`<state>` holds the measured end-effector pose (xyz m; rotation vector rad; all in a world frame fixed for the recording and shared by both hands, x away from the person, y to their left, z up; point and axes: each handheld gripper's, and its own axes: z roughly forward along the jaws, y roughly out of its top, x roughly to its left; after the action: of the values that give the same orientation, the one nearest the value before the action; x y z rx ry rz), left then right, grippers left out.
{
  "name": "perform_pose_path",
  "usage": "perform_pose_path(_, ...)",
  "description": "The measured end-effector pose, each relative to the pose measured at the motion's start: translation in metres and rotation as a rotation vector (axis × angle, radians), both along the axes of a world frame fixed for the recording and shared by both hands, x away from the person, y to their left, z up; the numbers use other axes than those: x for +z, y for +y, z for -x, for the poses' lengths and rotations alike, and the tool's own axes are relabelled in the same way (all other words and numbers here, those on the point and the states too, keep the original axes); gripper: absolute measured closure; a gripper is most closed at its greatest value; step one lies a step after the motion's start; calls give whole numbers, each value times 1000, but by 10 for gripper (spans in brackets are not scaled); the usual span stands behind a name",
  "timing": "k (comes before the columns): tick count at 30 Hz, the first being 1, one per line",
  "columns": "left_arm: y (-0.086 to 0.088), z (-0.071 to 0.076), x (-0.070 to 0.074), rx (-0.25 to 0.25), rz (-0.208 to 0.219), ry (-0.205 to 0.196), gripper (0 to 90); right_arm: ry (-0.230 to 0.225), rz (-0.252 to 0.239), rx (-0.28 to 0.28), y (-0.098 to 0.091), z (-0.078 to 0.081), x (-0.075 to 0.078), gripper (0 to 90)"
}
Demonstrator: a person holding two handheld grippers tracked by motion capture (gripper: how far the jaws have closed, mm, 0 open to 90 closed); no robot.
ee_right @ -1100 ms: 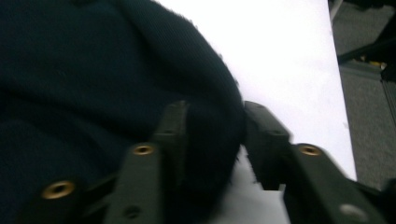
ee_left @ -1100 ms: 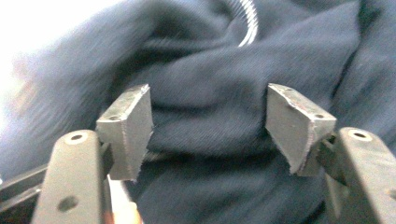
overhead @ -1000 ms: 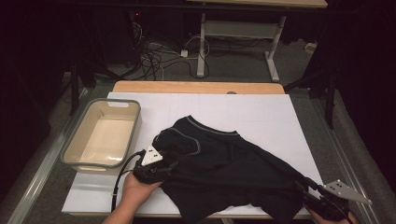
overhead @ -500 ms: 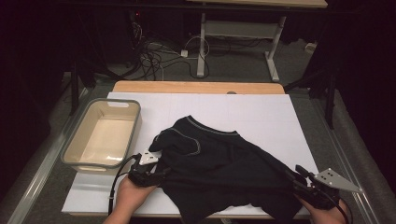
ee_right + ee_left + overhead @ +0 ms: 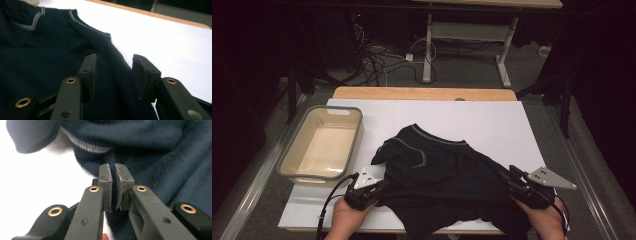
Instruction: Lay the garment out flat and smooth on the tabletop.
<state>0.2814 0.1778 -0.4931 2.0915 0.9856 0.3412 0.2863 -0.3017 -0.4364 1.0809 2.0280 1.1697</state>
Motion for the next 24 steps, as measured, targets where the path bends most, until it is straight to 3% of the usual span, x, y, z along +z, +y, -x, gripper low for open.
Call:
perform_pose_path(3, 16, 20, 1, 22, 33, -5, 820, 1, 0, 45, 21, -22, 1, 570)
perform_pose_path(4, 16, 20, 1, 22, 33, -5, 820, 1, 0, 45, 21, -22, 1, 570)
perform_pose_path(5, 21, 30, 2, 30, 32, -13, 820, 10, 0, 66, 32, -35, 0, 571)
perform_pose_path(6, 21, 30, 2, 30, 32, -13, 820, 10, 0, 66, 32, -35, 0, 571)
perform_pose_path(7, 27, 40, 3, 38, 33, -16, 820, 27, -4, 69, 42, -48, -3, 566)
perform_pose_path(10, 33, 48, 3, 48, 43, -17, 820, 38, -4, 57, 49, -59, -6, 537)
perform_pose_path(11, 40, 54, 2, 56, 52, -14, 821, 63, 19, 28, 57, -74, -13, 496)
perform_pose_path(12, 40, 54, 2, 56, 52, -14, 820, 63, 19, 28, 57, -74, -13, 496)
perform_pose_path(13, 44, 58, 0, 64, 61, -8, 820, 111, 33, 16, 60, -87, -22, 469)
perform_pose_path(14, 44, 58, 0, 64, 61, -8, 821, 111, 33, 16, 60, -87, -22, 469)
perform_pose_path(15, 46, 62, -1, 64, 64, -8, 821, 165, 51, 0, 62, -98, -33, 451)
perform_pose_path(16, 46, 62, -1, 64, 64, -8, 821, 165, 51, 0, 62, -98, -33, 451)
perform_pose_path(17, 45, 63, 0, 59, 60, -14, 821, 226, 75, -20, 63, -106, -41, 460)
perform_pose_path(18, 45, 63, 0, 59, 60, -14, 820, 226, 75, -20, 63, -106, -41, 460)
perform_pose_path(19, 44, 63, 0, 51, 54, -18, 820, 260, 89, -2, 64, -107, -41, 585)
perform_pose_path(20, 44, 63, 0, 51, 54, -18, 820, 260, 89, -2, 64, -107, -41, 585)
perform_pose_path(21, 43, 63, 0, 46, 53, -17, 819, 261, 93, 37, 66, -105, -42, 792)
perform_pose_path(24, 39, 61, 1, 28, 54, -24, 819, 225, 127, 45, 67, -99, -40, 832)
